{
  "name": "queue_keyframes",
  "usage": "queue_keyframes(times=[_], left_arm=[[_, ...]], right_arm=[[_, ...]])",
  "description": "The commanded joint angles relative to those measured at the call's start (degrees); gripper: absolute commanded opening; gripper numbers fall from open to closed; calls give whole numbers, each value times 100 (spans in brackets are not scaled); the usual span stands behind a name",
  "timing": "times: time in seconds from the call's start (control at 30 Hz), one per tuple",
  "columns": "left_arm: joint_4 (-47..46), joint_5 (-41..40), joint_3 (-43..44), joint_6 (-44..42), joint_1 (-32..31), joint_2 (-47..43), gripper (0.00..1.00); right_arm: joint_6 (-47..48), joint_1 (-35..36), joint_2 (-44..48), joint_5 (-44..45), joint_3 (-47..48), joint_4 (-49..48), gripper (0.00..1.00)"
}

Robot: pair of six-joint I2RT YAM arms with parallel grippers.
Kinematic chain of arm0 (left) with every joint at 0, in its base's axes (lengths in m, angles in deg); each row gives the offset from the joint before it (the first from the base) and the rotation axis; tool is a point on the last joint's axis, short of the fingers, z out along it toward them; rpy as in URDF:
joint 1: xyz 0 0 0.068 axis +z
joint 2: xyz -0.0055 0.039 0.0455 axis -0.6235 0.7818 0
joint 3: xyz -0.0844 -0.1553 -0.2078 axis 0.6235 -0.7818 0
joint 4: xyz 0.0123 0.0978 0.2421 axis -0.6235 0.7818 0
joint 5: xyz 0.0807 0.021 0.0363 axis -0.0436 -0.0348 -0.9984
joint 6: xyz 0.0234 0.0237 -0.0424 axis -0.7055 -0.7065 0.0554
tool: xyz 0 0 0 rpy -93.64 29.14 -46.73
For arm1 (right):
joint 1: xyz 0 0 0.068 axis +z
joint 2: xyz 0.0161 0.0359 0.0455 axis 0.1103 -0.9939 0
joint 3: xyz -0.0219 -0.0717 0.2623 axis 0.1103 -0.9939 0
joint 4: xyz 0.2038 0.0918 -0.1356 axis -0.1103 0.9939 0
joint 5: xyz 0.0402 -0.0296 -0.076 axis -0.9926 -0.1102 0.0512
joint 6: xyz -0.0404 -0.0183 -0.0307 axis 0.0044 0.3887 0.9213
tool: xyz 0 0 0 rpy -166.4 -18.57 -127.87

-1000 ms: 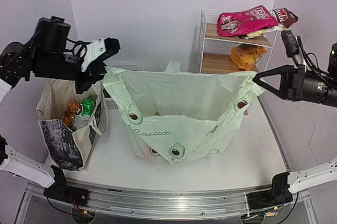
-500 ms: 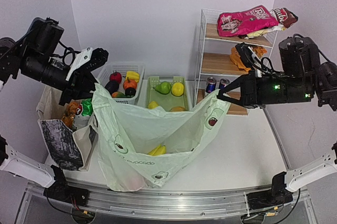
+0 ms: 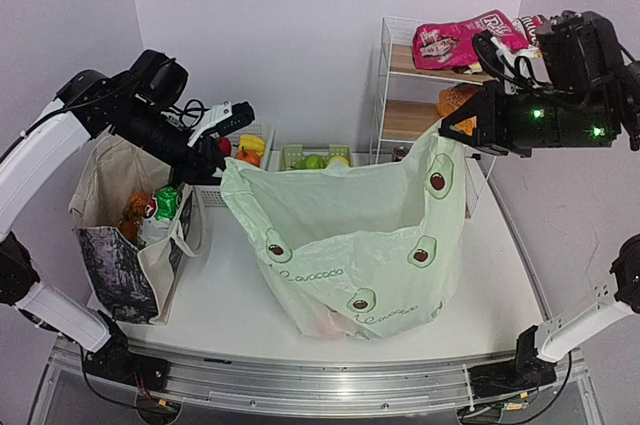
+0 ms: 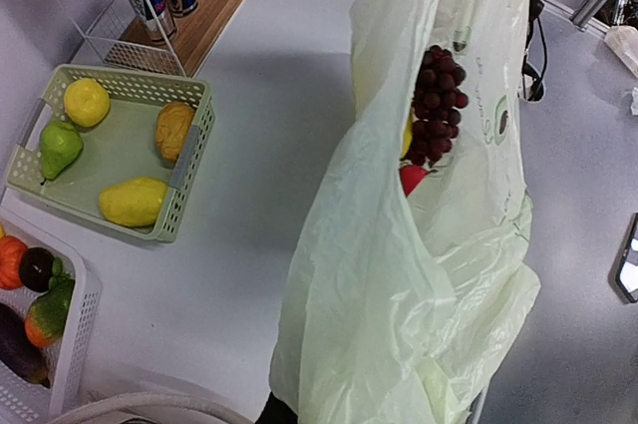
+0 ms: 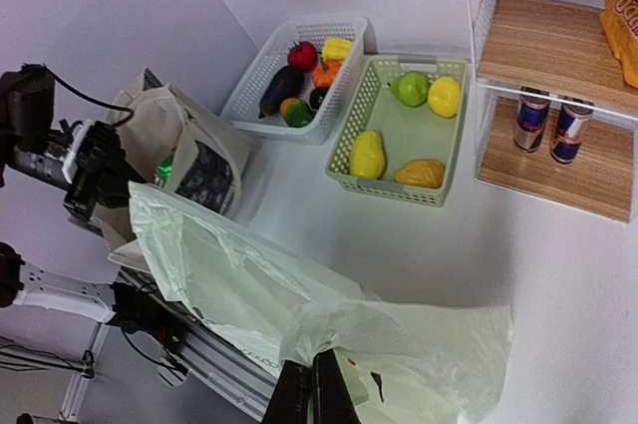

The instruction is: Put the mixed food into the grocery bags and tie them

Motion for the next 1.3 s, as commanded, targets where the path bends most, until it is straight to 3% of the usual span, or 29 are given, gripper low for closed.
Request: queue_keyframes(times=[0.0,0.2,0.37,0.47,0.53,0.63,0.67,0.73,0.83,0.9,1.03,1.17,1.27], left_arm=[[-391,182,36,-14,10,149,0],[-442,235,92,207,13,421,0],[-415,254,286,291,11,559,0],[-464,260,347,395,11,613,0],[-509,288,345,516,7,615,0],[-533,386,309,714,3,592,0],[-542,413,290,779,3,579,0],[-578,429,258,909,3,556,0],[-631,434,247,1026,1,541,0],[-662,426,261,1078,3,549,0],[-738,358,285,1147,3,532,0],[-869,303,199,1191,4,432,0],[-960,295,99,1204,3,360,0]], right_arm=[[-20,3,39,630,-230,691,0],[-375,-155,242,1026,-1080,696,0],[-237,-174,-72,1072,-698,883,2],[163,-191,-528,1437,28,1374,42],[514,-235,-894,1845,926,2101,59],[1168,-259,-1569,2364,2373,2858,73],[1462,-255,-1707,2489,2831,2854,78],[2196,-260,-1865,2560,3167,2535,81],[3534,-256,-1796,1626,2868,1071,81],[4030,-253,-1859,264,2682,336,78],[4276,-206,-2533,-2722,2672,-226,76],[3696,-25,-3216,-3014,2732,-506,71],[3143,-13,-3182,-2821,2015,-1208,66]])
